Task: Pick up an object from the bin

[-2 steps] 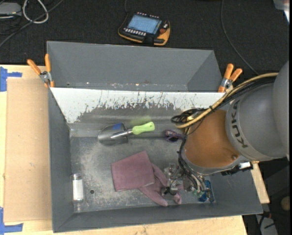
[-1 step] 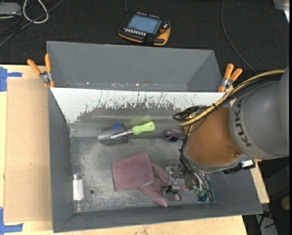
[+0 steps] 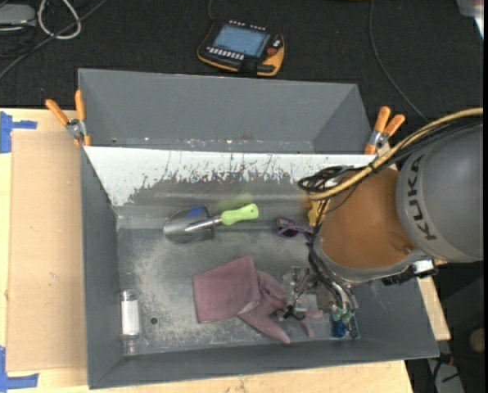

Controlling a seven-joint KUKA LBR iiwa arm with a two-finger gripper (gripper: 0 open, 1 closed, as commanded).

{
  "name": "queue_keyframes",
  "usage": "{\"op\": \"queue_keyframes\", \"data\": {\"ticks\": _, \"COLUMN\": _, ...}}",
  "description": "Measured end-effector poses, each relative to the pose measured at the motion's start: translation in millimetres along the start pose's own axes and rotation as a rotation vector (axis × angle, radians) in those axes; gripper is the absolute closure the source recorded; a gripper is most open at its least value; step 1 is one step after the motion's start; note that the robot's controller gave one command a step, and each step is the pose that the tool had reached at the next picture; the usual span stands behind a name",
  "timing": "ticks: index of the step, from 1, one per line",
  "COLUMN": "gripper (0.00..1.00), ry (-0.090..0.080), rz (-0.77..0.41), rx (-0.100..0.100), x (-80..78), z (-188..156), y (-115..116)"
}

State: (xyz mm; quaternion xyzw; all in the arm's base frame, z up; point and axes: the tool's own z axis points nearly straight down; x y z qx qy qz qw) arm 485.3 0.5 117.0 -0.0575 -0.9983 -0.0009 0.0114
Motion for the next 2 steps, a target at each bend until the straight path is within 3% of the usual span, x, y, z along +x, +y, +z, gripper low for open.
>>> {"op": "queue_keyframes", "data": {"ticks": 1, "gripper": 1.0, "ry": -0.003, "rz": -0.001, "rx": -0.001, "x": -0.3, "z": -39.1, "y": -0.1}}
{"op": "queue_keyframes", "data": {"ticks": 2, "gripper": 1.0, "ry": -0.005, "rz": -0.002, "rx": -0.001, "x": -0.4, "z": -55.9, "y": 0.0}}
